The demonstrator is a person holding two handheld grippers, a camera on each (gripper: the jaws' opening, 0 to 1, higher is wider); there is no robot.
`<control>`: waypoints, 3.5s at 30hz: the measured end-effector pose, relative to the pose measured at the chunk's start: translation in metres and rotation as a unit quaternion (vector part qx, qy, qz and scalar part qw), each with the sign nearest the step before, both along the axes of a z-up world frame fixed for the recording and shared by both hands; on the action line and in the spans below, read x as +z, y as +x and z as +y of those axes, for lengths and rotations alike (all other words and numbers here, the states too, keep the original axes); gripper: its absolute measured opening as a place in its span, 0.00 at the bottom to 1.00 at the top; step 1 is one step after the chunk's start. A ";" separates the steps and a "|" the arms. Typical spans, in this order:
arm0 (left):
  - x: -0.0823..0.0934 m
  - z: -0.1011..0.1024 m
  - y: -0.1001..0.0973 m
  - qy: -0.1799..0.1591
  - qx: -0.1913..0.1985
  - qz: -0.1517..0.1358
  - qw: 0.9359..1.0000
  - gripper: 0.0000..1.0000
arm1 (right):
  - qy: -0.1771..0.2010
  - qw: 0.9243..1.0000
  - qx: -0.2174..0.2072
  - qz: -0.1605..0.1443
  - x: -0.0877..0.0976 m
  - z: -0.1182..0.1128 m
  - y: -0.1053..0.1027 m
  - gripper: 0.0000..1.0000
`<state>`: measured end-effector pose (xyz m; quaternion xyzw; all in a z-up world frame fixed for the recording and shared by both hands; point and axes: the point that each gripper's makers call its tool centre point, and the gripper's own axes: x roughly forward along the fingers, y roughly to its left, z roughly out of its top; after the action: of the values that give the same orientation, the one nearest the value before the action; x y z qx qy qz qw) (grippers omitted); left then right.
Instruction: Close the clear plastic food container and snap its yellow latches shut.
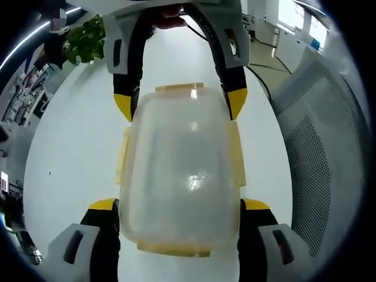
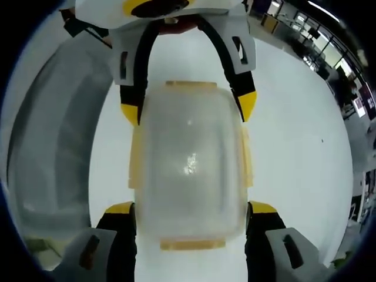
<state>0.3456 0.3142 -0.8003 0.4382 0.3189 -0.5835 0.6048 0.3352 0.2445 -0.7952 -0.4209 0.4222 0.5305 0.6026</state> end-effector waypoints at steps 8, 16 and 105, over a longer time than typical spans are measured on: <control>0.000 0.012 0.002 -0.001 0.006 0.000 1.000 0.84 | 0.000 1.000 0.004 -0.001 -0.001 0.013 0.002 0.76; -0.001 0.020 0.004 0.001 0.012 0.000 1.000 0.84 | -0.002 1.000 0.009 -0.002 -0.001 0.020 0.005 0.76; -0.003 0.044 0.061 0.005 0.013 0.005 1.000 0.85 | -0.003 1.000 0.001 -0.003 -0.002 0.044 0.061 0.76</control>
<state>0.4066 0.3581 -0.8030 0.4344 0.3298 -0.5763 0.6086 0.3957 0.2889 -0.7974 -0.4249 0.4209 0.5287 0.6023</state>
